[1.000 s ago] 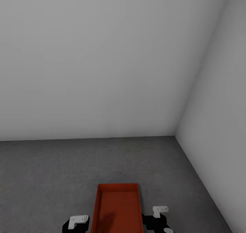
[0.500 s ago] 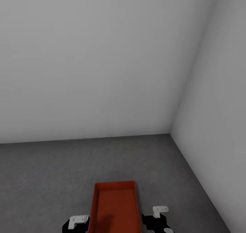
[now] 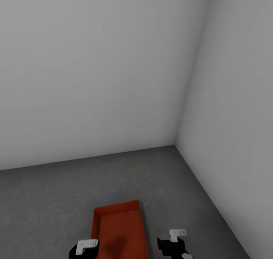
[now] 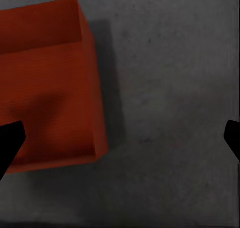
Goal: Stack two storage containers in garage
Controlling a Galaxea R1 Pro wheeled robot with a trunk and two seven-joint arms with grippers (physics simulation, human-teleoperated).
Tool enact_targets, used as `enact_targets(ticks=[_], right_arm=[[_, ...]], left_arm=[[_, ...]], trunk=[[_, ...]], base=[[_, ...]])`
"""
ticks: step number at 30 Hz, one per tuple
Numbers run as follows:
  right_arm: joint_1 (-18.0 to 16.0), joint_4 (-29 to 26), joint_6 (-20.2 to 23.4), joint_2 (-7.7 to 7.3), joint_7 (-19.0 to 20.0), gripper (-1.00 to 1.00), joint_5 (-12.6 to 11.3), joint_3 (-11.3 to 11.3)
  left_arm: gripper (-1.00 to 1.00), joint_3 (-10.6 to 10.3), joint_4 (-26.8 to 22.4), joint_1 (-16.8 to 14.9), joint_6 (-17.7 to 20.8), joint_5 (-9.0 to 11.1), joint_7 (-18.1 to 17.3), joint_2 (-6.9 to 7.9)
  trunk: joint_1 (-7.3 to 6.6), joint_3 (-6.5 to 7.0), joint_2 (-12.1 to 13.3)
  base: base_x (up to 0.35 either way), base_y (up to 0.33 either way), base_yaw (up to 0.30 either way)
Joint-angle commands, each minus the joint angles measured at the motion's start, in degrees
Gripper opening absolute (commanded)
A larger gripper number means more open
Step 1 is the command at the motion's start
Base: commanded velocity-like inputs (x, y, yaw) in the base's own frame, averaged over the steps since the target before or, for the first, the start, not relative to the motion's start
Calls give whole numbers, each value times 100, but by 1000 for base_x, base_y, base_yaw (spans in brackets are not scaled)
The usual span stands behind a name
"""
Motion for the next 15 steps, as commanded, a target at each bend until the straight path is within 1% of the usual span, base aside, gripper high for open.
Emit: enact_targets(ticks=[1,9,12,15], right_arm=[[-5,9,-18,1,-10,100,3,8],[-5,12,-23,1,-8,100,5,8],[-3,10,-21,1,-8,100,5,8],[-1,11,-21,1,-8,100,4,8]], left_arm=[[100,20,2,-2,-17,2,-9,-3],[100,20,6,-2,-17,-2,-12,-4],[100,20,9,-2,-17,-2,-19,-6],[100,20,10,-2,-17,-2,-23,-6]], trunk=[[0,-5,-3],[0,-4,-3],[0,1,-3],[0,7,-3]], base=[[0,0,-266],[-16,0,-266],[-197,0,-266],[-271,0,-266]])
